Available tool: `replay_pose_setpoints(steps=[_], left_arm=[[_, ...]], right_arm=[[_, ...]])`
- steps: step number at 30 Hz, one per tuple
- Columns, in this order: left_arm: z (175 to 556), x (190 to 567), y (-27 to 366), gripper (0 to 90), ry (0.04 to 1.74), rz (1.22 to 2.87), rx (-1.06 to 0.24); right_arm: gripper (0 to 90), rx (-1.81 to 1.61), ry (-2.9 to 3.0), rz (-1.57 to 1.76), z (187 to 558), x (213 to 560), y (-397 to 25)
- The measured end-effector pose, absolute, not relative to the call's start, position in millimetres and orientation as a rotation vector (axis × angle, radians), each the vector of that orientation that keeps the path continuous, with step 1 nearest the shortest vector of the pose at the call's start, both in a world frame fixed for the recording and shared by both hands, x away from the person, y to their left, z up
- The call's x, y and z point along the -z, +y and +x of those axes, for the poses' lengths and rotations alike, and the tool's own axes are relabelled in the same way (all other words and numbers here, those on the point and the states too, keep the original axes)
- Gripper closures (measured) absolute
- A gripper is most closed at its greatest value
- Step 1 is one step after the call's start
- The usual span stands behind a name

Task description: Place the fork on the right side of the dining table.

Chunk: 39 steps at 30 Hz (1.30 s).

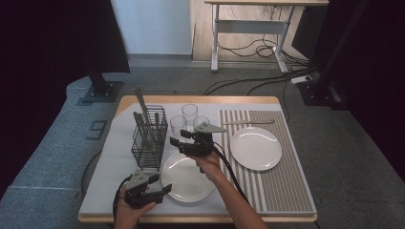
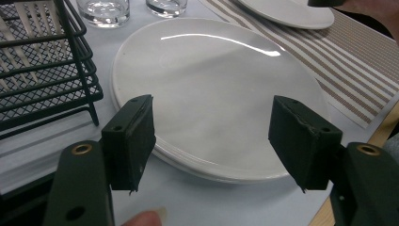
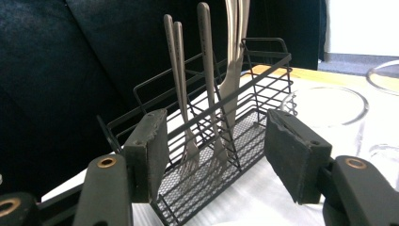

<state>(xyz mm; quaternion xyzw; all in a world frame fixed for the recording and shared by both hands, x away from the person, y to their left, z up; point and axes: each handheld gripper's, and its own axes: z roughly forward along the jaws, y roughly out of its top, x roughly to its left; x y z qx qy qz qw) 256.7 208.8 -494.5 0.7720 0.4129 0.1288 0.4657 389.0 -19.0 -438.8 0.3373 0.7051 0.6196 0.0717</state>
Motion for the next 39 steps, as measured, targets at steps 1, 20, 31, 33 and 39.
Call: replay_pose_setpoints(steps=[1, 20, 31, 33, 39], left_arm=[[257, 494, 209, 32.1, 1.014, 1.894, -0.317], [255, 493, 211, 32.2, 1.010, 1.890, -0.316], [255, 492, 212, 32.3, 1.009, 1.885, -0.319], [255, 492, 212, 32.3, 1.009, 1.886, -0.317], [255, 492, 212, 32.3, 1.008, 1.889, -0.315]], right_arm=[[40.5, -1.858, 2.123, 1.011, 390, 438, -17], [42.3, -1.832, 2.165, 0.984, 403, 433, 16], [46.3, -1.815, 2.163, 0.982, 412, 430, 23], [47.3, -1.815, 2.164, 0.978, 413, 429, 23], [49.3, -1.814, 2.175, 0.983, 419, 427, 26]])
